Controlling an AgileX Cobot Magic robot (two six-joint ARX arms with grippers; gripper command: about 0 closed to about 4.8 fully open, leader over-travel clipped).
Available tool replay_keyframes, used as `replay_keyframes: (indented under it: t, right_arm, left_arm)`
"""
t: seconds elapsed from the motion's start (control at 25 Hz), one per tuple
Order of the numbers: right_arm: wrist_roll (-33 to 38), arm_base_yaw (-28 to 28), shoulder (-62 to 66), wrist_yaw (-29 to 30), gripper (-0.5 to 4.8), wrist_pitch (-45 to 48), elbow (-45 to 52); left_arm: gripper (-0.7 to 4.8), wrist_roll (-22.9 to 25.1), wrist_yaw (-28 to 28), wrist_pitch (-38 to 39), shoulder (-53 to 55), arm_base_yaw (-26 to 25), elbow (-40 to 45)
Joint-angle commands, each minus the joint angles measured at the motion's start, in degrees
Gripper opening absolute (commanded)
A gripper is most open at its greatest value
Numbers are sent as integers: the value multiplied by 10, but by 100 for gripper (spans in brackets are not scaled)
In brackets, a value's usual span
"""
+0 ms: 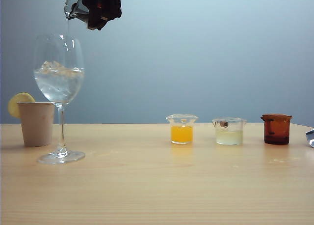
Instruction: Pick up the first measuring cup from the left, pour the coconut rum inside into the goblet, and finally put the measuring cup back in its original place.
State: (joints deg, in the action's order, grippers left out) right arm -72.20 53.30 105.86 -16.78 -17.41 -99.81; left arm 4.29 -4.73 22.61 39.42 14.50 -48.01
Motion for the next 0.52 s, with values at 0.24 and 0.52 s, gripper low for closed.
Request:
replay_keyframes:
  t: [0.24, 0.52]
  right_arm:
    - [-35, 2, -4, 14, 238, 14, -5]
    - [-85, 7, -4, 19, 238, 20, -5]
  left_arm:
    - [-5, 2, 0, -4, -1, -1, -4]
    - [-5, 2, 0, -4, -1, -1, -4]
